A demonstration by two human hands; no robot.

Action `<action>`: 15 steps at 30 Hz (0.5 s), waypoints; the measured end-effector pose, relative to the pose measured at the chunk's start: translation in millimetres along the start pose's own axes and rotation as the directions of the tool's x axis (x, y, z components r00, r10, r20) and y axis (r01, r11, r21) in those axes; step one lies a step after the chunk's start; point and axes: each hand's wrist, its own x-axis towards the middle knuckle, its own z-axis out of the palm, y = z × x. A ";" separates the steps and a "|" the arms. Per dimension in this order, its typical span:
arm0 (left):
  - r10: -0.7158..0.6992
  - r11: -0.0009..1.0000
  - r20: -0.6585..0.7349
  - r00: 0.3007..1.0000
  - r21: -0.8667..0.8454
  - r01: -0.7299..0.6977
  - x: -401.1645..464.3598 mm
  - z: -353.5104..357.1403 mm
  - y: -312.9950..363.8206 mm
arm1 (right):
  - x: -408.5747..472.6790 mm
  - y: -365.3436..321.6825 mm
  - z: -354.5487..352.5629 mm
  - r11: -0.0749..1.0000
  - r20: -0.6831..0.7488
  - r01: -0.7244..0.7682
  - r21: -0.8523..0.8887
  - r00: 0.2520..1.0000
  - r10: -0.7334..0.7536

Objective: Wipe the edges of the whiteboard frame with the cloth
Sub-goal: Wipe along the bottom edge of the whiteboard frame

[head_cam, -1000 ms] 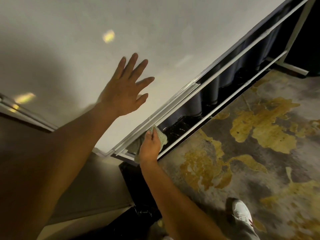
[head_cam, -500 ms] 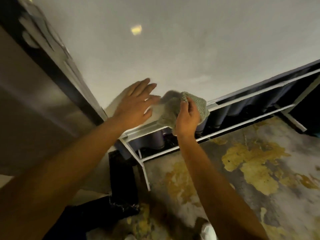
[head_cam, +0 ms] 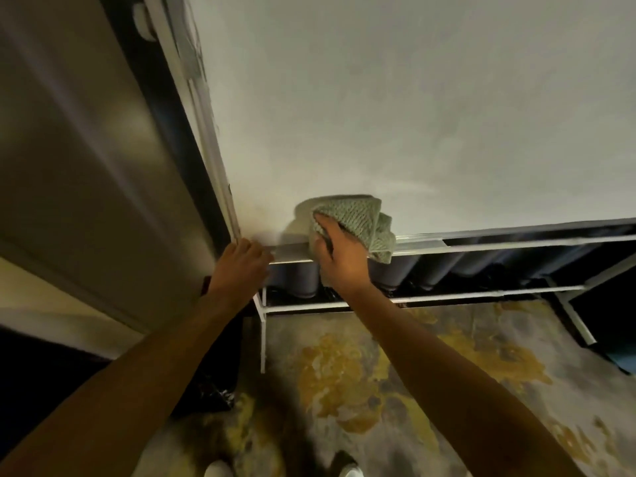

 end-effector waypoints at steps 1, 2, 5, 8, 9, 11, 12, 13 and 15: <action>-0.011 1.000 0.008 1.000 -0.009 0.011 0.7 4.0 -2.7 | -2.5 -0.2 4.5 1.000 0.027 0.018 -0.012 0.999 -0.018; -0.020 1.000 0.021 1.000 -0.013 0.020 0.0 7.3 -5.7 | -4.9 -2.1 11.2 1.000 0.054 0.025 -0.018 0.998 -0.024; -0.025 1.000 0.036 0.999 -0.003 0.025 -0.6 10.3 -9.6 | -3.6 -11.7 28.5 0.999 0.103 0.037 -0.035 0.994 -0.034; -0.046 0.999 0.038 0.998 -0.022 0.047 -1.4 10.5 -11.2 | -1.9 -20.3 39.0 0.996 0.114 0.064 -0.059 0.992 -0.057; -0.054 0.998 0.024 0.998 -0.041 0.055 -1.3 11.7 -11.0 | -2.0 -21.5 41.1 0.994 0.123 0.078 -0.076 0.990 -0.068; -0.081 0.991 0.009 0.997 -0.103 0.081 -2.9 13.1 -8.2 | -5.7 -19.7 43.0 0.990 0.127 0.100 -0.098 0.988 -0.087; -0.102 0.985 -0.016 0.995 -0.145 0.099 -4.8 15.1 -7.2 | -10.6 -20.1 44.8 0.993 0.130 0.087 -0.080 0.989 -0.076; -0.129 0.974 -0.051 0.990 -0.192 0.117 -6.8 17.3 -7.2 | -14.8 -23.2 47.3 0.998 0.146 0.050 -0.038 0.988 -0.044; -0.160 0.947 -0.103 0.982 -0.296 0.123 -11.6 21.8 -6.8 | -17.5 -32.2 51.9 0.997 0.203 -0.063 0.051 0.978 0.052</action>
